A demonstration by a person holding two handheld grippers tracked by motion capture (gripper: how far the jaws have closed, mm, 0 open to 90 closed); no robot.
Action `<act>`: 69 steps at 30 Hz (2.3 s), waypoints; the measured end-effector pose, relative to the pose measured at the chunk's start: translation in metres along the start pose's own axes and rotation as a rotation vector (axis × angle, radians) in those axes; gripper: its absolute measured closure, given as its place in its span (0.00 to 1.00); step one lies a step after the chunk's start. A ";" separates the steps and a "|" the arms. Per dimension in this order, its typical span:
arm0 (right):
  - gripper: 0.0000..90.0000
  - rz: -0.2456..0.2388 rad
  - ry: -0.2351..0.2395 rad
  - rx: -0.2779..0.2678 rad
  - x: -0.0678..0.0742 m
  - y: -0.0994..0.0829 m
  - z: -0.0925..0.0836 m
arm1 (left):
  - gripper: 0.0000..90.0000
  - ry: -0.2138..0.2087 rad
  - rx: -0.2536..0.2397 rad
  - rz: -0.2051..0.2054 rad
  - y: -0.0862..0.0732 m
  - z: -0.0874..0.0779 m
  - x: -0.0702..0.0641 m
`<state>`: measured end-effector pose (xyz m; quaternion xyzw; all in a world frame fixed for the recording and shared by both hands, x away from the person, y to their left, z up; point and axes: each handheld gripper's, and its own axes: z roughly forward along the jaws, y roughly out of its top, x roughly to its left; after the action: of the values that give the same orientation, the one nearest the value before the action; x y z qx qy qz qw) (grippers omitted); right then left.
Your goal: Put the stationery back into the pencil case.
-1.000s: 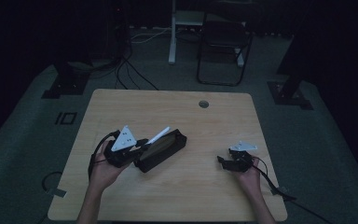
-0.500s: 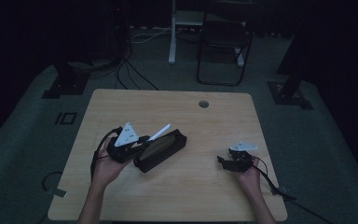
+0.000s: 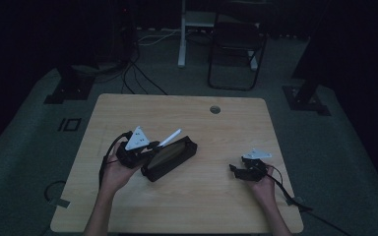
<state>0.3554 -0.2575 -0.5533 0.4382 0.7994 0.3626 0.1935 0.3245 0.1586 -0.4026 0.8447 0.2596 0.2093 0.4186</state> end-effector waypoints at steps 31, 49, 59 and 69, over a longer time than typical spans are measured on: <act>0.36 -0.003 0.004 0.001 0.000 0.000 0.000 | 0.88 0.004 0.066 -0.023 -0.004 0.025 0.009; 0.36 -0.003 0.004 0.001 0.000 0.000 0.000 | 0.88 -0.014 0.083 -0.040 -0.005 0.037 0.011; 0.36 -0.004 0.004 0.001 -0.001 0.000 0.000 | 0.88 -0.027 0.109 -0.041 -0.007 0.045 0.013; 0.36 -0.004 0.004 0.001 -0.001 0.000 0.000 | 0.88 -0.029 0.133 -0.040 -0.009 0.053 0.012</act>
<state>0.3561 -0.2577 -0.5533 0.4361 0.8007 0.3628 0.1925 0.3620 0.1385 -0.4382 0.8682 0.2839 0.1710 0.3692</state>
